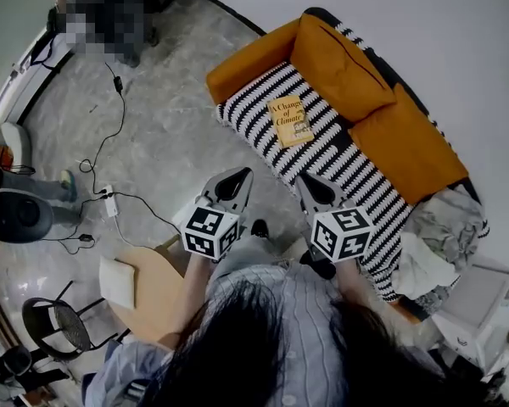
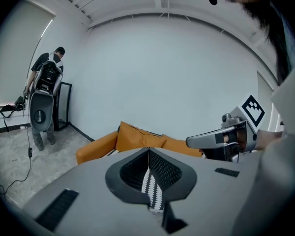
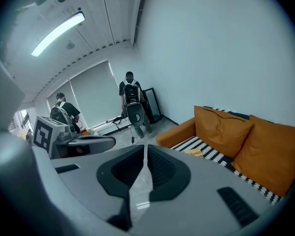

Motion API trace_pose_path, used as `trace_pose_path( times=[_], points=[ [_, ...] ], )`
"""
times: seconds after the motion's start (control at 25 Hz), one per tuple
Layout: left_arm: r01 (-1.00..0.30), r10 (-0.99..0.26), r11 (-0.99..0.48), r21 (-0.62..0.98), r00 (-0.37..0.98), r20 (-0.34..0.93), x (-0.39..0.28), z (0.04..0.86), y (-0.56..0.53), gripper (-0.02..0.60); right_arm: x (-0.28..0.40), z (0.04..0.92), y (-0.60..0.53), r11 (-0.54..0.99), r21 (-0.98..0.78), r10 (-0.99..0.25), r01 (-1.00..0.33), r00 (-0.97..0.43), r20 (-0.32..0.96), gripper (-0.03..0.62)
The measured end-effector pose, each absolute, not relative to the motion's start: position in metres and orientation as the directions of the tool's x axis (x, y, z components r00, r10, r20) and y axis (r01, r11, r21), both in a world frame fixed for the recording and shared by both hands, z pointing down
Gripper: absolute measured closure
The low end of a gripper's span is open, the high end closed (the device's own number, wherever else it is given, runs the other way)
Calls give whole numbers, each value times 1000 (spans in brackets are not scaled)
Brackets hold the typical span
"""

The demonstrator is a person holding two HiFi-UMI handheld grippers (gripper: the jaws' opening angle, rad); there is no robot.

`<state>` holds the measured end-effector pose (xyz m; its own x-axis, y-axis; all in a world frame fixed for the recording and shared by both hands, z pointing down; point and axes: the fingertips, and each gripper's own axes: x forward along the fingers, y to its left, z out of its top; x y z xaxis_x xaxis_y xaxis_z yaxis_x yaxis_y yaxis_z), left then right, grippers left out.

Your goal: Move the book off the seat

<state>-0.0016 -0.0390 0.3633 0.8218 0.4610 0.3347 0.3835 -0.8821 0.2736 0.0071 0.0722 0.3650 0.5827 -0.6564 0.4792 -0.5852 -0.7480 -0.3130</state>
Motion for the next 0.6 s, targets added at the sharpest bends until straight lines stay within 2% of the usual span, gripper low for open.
trace_pose_path(
  times=[0.4,0.6],
  points=[
    [368,473,-874,318,797,375,-3,384,-40,569,16,374,88,-778,-312,-622,-546,596,508,562],
    [363,476,-872,327,782,402,11,397,-19,569,43,388,121,-799,-318,-597,-511,602,531,562]
  ],
)
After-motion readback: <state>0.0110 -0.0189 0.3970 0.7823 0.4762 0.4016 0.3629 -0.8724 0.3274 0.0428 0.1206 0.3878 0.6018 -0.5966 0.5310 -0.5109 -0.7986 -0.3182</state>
